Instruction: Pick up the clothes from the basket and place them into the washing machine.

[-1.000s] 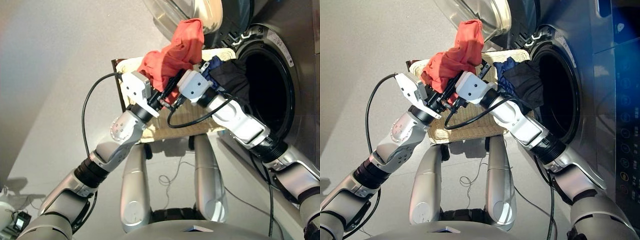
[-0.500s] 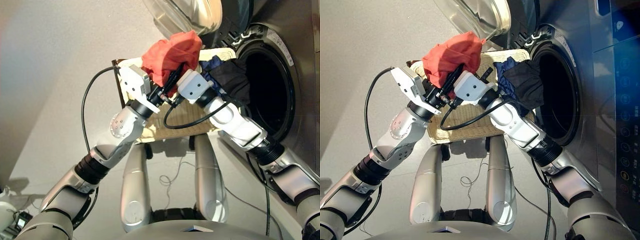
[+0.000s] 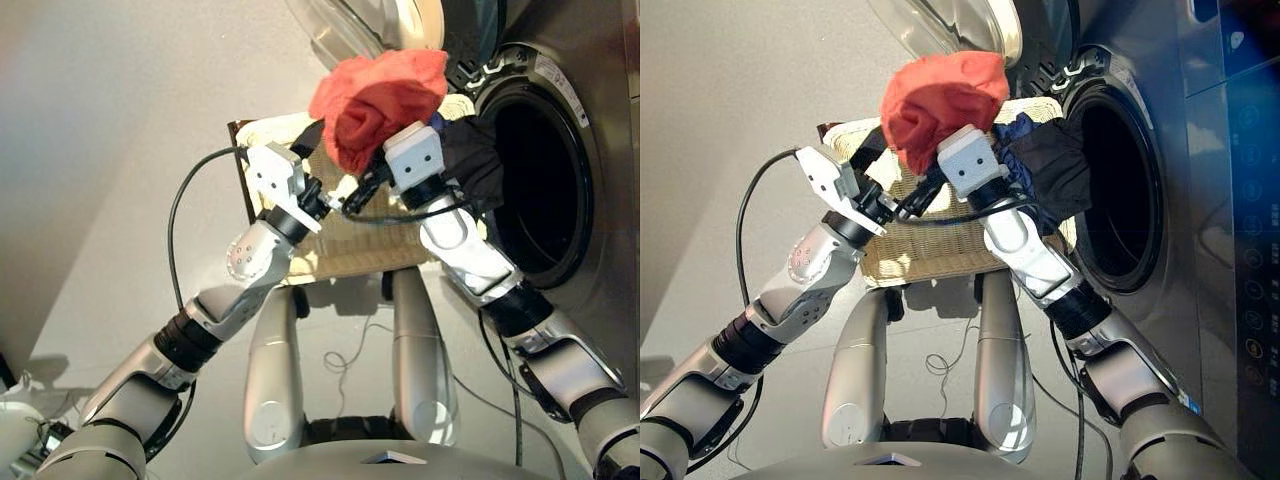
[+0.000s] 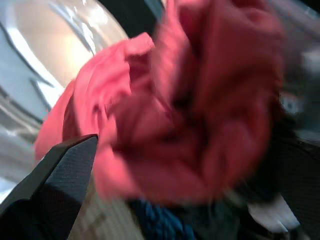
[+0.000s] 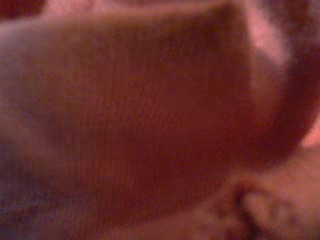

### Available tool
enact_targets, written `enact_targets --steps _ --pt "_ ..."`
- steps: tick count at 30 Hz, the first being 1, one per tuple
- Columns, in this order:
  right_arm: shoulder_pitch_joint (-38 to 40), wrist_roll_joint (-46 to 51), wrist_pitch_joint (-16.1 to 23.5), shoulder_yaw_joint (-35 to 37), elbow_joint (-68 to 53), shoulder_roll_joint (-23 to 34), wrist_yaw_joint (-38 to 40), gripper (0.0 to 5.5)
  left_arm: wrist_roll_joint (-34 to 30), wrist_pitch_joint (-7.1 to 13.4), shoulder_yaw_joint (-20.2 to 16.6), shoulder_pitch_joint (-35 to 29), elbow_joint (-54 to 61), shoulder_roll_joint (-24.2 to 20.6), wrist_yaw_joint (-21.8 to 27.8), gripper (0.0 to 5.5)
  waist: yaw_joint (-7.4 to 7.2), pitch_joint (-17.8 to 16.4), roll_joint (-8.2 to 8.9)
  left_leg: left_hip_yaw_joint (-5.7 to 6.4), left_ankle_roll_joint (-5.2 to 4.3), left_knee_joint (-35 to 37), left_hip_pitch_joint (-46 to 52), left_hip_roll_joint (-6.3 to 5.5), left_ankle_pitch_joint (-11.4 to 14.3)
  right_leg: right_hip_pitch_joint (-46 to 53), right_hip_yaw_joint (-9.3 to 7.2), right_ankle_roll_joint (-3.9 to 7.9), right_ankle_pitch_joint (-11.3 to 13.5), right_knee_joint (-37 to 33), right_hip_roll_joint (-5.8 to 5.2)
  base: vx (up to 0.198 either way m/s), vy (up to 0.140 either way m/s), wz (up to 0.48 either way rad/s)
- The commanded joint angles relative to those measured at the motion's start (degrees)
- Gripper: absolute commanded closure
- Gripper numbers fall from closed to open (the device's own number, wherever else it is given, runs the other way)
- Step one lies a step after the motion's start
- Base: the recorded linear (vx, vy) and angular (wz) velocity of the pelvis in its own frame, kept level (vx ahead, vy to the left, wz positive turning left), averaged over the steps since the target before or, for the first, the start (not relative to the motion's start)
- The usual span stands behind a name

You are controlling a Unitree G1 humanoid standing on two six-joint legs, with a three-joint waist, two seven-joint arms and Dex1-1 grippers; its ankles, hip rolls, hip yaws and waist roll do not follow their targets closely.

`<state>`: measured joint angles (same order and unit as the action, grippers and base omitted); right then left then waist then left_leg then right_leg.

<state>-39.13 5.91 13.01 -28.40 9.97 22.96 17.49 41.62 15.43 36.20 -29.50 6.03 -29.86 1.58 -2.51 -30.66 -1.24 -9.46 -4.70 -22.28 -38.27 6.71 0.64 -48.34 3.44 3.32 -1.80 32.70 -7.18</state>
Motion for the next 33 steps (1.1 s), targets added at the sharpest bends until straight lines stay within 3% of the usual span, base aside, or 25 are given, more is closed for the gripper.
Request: enact_targets --steps 1,7,9,16,22,26,33 --pt "-1.96 -1.34 5.37 3.29 -1.88 -2.17 4.36 5.5 -0.79 2.0 0.29 0.04 4.73 1.49 0.45 0.0 0.35 0.87 -2.28 0.23 0.09 -5.09 -1.74 0.44 2.61 3.49 1.19 4.68 0.66 -3.92 -0.71 0.0 0.0 0.0" --pt "1.35 0.6 7.94 8.86 7.99 -3.1 9.02 5.5 -0.44 2.76 1.43 -0.6 4.77 2.82 1.34 0.0 0.6 0.87 -3.21 0.97 0.19 -5.41 -1.93 0.03 2.79 3.5 0.95 4.78 0.11 -3.38 -0.97 0.0 0.0 0.0" --pt "3.02 9.86 11.53 13.51 14.45 -5.65 9.4 5.5 -0.78 3.14 1.59 -0.99 4.49 3.41 1.43 0.0 0.53 0.87 -3.65 1.09 0.21 -5.79 -2.14 -0.07 3.1 3.45 0.96 4.83 -0.27 -3.03 -1.14 0.0 0.0 0.0" --pt "6.74 15.71 15.0 17.75 24.54 -5.29 10.59 5.5 -1.91 5.46 -1.4 -1.6 4.23 6.29 -1.45 0.0 0.17 0.87 -4.0 1.45 0.12 -5.88 -2.83 -0.55 3.1 3.07 0.76 4.85 -0.41 -2.99 -1.35 0.0 0.0 0.0" --pt "6.98 23.95 18.23 24.21 30.92 -6.69 13.73 5.5 -1.6 5.88 -1.48 -2.74 4.91 7.63 -3.47 0.0 0.19 0.87 -4.08 1.65 0.14 -6.5 -4.71 -0.77 3.41 1.66 0.55 4.91 -0.66 -2.83 -1.59 0.0 0.0 0.0" --pt "3.98 28.13 18.2 28.33 36.91 -3.95 15.17 5.5 -1.01 5.63 -0.74 -3.36 5.39 8.22 -3.69 0.0 0.65 0.87 -4.6 1.83 0.07 -7.19 -6.08 -0.84 3.91 0.11 0.66 4.97 -1.05 -2.07 -1.64 0.0 0.0 0.0" --pt "-4.12 32.04 15.62 30.88 47.63 8.58 16.36 5.5 -1.13 5.91 0.22 -4.11 7.42 8.07 -3.9 0.0 2.25 0.87 -5.67 2.16 0.0 -10.16 -11.61 -0.94 4.6 -5.04 1.14 4.8 -1.42 0.26 -1.54 0.0 0.0 0.0"
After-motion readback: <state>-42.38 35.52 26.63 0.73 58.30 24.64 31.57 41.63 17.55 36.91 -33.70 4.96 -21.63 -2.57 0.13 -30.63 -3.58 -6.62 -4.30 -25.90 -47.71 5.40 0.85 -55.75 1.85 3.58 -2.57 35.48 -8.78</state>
